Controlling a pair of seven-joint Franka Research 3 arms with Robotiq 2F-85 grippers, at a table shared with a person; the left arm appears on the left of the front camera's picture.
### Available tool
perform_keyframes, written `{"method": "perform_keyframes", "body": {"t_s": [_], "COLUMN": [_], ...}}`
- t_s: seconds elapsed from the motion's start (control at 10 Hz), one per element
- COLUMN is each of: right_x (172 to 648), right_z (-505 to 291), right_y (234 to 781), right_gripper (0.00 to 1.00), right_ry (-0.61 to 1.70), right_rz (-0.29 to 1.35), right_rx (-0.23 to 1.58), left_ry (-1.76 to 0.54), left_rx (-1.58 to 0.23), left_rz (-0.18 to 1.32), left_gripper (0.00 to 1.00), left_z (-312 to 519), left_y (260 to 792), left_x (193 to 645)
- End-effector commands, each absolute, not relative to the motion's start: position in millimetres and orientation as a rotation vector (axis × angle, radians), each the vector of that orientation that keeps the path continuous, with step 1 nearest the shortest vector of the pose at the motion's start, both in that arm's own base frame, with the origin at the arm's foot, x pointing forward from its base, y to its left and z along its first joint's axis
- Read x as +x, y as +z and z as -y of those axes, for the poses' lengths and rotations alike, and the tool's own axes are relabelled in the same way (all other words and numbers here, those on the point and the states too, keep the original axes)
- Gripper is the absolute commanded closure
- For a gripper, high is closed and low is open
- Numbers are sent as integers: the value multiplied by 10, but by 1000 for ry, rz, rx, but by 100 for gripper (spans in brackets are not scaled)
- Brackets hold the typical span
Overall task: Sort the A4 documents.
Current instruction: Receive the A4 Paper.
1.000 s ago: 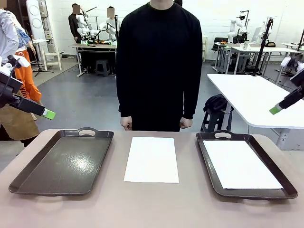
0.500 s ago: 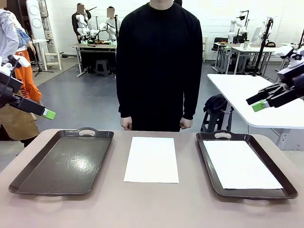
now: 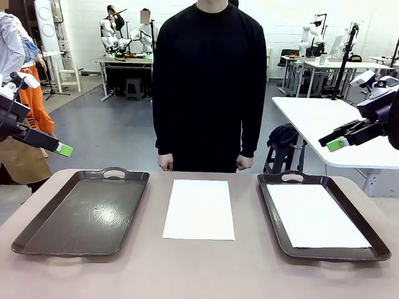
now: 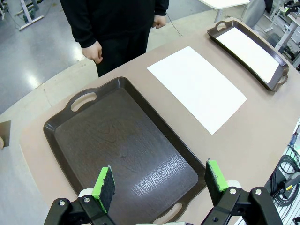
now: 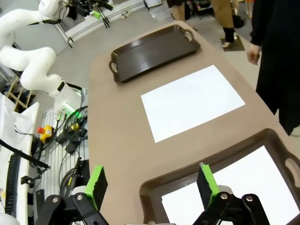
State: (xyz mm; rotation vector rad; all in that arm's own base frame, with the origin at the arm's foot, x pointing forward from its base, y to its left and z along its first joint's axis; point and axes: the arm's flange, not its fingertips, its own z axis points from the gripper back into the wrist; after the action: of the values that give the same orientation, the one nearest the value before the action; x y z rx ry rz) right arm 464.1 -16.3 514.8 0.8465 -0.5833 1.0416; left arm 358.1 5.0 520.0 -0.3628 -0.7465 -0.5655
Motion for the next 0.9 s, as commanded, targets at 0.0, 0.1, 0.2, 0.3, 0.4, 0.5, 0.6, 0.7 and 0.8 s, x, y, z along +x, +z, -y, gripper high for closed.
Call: {"method": "perform_keyframes", "body": {"t_s": [0.0,0.1,0.2,0.3,0.4,0.5,0.6,0.7,0.8], "right_x": [4662,4648,4643,4643,4643,4643,4643,4643,4643], "right_z": [163,174,165,165,165,165,165,165,165], "right_y": [5184,5180,5154,5154,5154,5154,5154,5154,5154], "right_gripper": [0,0,0,0,0,0,0,0,0], "right_ry": [1019,1041,1029,1029,1029,1029,1029,1029,1029], "right_rz": [542,521,577,577,577,577,577,577,577], "right_rx": [845,857,847,847,847,847,847,847,847], "left_ry": [-567,-567,-567,-567,-567,-567,-567,-567,-567], "left_rx": [-376,-376,-376,-376,-376,-376,-376,-376,-376], "left_rz": [752,752,752,752,752,752,752,752,752], "left_gripper": [0,0,0,0,0,0,0,0,0], "left_z": [-69,-69,-69,-69,-69,-69,-69,-69,-69], "left_y": [5184,5184,5184,5184,5184,5184,5184,5184,5184], "left_x": [3592,3592,3592,3592,3592,3592,3592,3592,3592]}}
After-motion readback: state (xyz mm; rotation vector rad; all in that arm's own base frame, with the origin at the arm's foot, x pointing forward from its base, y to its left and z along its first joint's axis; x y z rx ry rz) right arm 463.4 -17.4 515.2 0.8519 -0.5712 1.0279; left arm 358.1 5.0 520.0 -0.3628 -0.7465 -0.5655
